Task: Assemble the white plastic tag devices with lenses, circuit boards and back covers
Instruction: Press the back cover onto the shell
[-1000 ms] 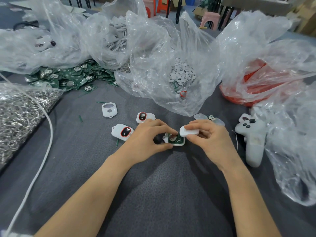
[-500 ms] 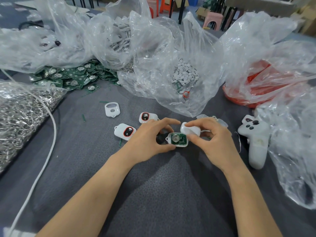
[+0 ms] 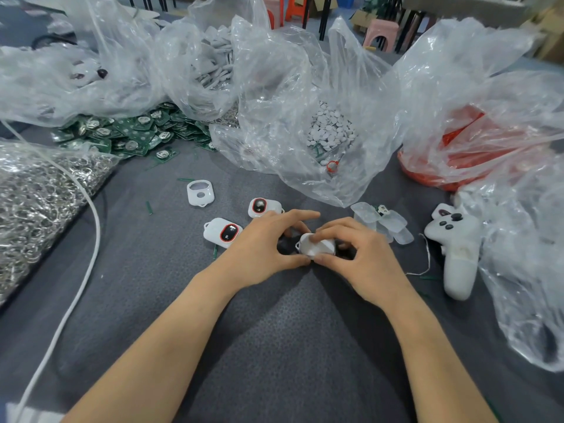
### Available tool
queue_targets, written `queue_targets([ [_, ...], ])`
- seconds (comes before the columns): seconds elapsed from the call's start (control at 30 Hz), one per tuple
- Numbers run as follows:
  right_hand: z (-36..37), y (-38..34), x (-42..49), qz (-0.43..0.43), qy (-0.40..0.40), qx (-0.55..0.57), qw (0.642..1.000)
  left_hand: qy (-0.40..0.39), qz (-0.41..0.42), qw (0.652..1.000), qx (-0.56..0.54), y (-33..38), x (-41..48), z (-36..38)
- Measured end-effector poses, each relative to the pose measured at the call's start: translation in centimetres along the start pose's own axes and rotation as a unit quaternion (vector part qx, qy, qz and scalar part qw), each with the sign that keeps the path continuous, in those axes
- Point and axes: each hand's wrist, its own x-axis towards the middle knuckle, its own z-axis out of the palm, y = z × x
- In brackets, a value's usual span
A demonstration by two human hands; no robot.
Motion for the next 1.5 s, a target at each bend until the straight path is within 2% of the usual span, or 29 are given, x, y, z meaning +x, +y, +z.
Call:
queue_targets([
  [0.37, -0.28, 0.61, 0.00, 0.024, 0.006, 0.034, 0.999, 0.016, -0.007, 1.000, 0.001, -0.19, 0.14, 0.17],
  [0.53, 0.15, 0.32, 0.05, -0.029, 0.028, -0.093, 0.995, 0.018, -0.001, 1.000, 0.009, 0.05, 0.14, 0.26],
  [0.7, 0.48, -0.02, -0.22, -0.038, 0.028, -0.116, 0.992, 0.016, 0.010, 1.000, 0.015, 0.24, 0.10, 0.19],
  [0.97, -0.11, 0.35, -0.39, 0.001, 0.036, 0.020, 0.999, 0.016, 0.009, 0.999, 0.033, 0.08, 0.13, 0.34],
  [1.3, 0.15, 0.25, -0.17, 0.006, 0.022, -0.006, 1.000, -0.002, 0.003, 1.000, 0.023, 0.18, 0.22, 0.05],
  [1.5, 0.27, 0.29, -0.20, 0.017, 0.021, 0.016, 1.000, -0.013, -0.011, 1.000, 0.004, 0.22, 0.30, -0.08],
])
